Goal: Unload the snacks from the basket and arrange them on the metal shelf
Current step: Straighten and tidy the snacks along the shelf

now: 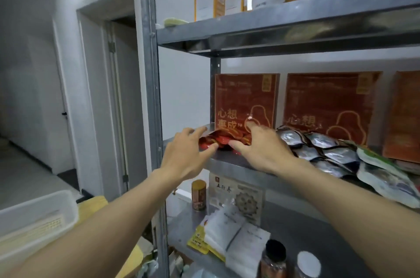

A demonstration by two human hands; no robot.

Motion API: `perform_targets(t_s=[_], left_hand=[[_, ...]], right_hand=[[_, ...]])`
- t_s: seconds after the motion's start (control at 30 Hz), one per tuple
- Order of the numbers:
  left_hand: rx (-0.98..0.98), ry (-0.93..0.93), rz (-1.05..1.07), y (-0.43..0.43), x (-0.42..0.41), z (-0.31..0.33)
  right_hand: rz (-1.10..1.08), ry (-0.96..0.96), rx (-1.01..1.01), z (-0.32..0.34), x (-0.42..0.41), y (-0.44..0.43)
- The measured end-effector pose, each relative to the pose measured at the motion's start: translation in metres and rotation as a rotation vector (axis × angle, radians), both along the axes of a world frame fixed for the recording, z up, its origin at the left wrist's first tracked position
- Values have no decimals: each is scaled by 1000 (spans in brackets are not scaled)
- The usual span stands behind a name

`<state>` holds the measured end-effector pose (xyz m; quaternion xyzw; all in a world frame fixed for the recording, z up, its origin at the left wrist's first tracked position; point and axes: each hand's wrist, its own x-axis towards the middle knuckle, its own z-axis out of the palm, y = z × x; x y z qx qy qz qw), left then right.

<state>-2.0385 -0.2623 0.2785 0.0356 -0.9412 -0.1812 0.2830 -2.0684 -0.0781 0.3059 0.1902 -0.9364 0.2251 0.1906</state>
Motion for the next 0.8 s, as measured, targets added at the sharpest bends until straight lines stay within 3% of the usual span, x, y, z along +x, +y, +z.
perform_targets(t_s=[0.2,0.4,0.6,0.8], left_hand=[[219,-132,-111,-42,-103,12],[440,-250,-409,-60,-180,3],[301,-233,-581,-68,-206,-8],[310,-253,-766,-71,-203,-5]], right_hand=[[-74,-136,-246,13,-89,-46],[-294,-209,-204,6,-139,-75],[-452,-211,-294,1,-138,-96],[-574,-222,-415,7,-117,-104]])
